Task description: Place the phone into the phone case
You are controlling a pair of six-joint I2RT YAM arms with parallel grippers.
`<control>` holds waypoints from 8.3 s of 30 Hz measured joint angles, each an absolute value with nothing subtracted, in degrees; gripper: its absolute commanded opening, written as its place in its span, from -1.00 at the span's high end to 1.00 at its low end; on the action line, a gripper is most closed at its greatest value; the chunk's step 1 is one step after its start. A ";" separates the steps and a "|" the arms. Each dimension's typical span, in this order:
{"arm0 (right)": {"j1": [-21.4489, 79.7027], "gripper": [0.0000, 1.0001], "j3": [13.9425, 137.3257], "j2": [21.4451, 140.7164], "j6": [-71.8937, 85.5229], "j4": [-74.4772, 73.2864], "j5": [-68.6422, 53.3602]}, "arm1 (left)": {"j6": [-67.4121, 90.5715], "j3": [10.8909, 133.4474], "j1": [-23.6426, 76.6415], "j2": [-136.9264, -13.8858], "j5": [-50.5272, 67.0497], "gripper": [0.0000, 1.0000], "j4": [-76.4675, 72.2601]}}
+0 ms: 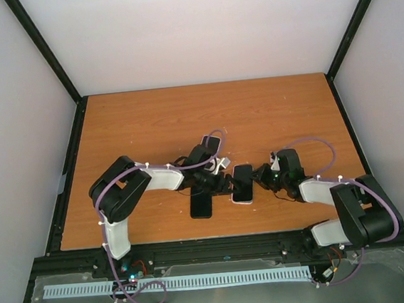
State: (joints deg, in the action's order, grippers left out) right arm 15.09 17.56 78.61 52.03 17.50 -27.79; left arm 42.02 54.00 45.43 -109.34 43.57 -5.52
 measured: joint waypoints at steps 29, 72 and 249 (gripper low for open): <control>15.14 0.72 25.21 72.55 41.41 -10.04 -23.57 | 38.37 58.41 46.24 -109.43 34.89 0.04 -1.02; 21.17 0.12 25.58 68.88 44.40 -9.06 -18.94 | 43.03 56.47 46.35 -109.23 38.00 -0.09 -3.49; 25.82 -0.21 21.58 45.12 59.09 20.91 -46.24 | 55.55 37.56 35.38 -78.98 58.72 0.99 -34.70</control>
